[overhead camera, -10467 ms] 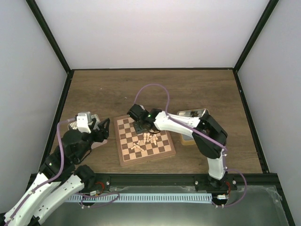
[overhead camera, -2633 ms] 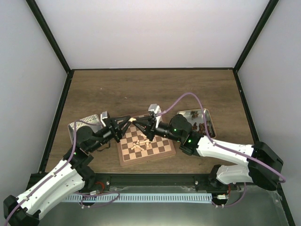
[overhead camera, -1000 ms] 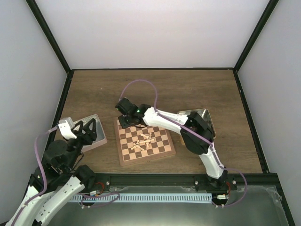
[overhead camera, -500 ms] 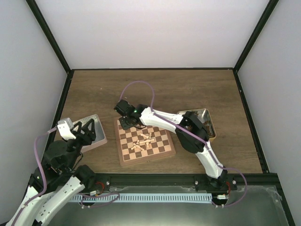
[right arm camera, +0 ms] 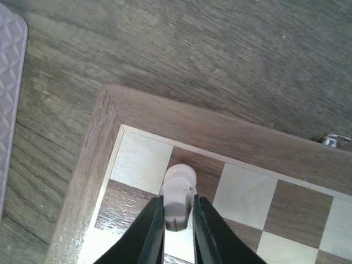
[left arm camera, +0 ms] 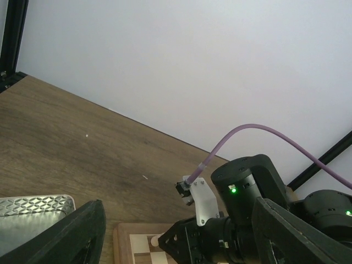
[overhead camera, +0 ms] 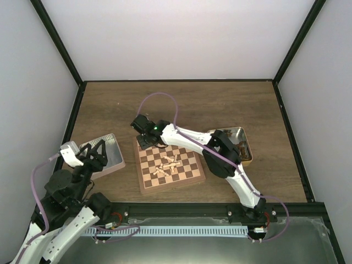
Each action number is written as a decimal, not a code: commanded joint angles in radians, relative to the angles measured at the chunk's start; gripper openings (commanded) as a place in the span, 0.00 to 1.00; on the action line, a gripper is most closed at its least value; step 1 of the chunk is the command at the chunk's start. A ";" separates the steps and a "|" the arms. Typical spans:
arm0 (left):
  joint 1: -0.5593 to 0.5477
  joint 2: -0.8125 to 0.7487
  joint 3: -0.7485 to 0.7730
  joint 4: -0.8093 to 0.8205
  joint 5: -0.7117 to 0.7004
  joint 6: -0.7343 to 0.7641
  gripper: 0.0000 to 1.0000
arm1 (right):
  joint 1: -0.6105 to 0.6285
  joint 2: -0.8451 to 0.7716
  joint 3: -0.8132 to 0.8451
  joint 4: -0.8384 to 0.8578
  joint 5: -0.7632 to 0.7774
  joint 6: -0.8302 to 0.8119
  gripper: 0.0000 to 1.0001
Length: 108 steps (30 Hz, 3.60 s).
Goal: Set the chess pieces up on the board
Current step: Place the chess piece on the chessboard, then pick up the chess piece from the chessboard.
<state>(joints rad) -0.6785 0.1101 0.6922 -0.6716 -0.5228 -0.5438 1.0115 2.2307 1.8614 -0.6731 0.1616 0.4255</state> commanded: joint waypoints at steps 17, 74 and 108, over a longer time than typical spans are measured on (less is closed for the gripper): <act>0.004 -0.003 -0.008 -0.003 -0.014 -0.002 0.75 | 0.006 0.034 0.048 0.030 0.024 -0.035 0.24; 0.004 0.065 -0.005 -0.001 -0.004 0.007 0.75 | 0.005 -0.471 -0.668 0.177 -0.030 -0.033 0.29; 0.004 0.169 -0.141 0.207 0.388 -0.217 0.75 | 0.006 -0.690 -1.034 0.816 -0.078 -0.130 0.04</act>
<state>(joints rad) -0.6785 0.2520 0.6247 -0.5686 -0.3035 -0.6170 1.0115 1.6215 0.8711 -0.0765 0.1081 0.2958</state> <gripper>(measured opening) 0.754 0.145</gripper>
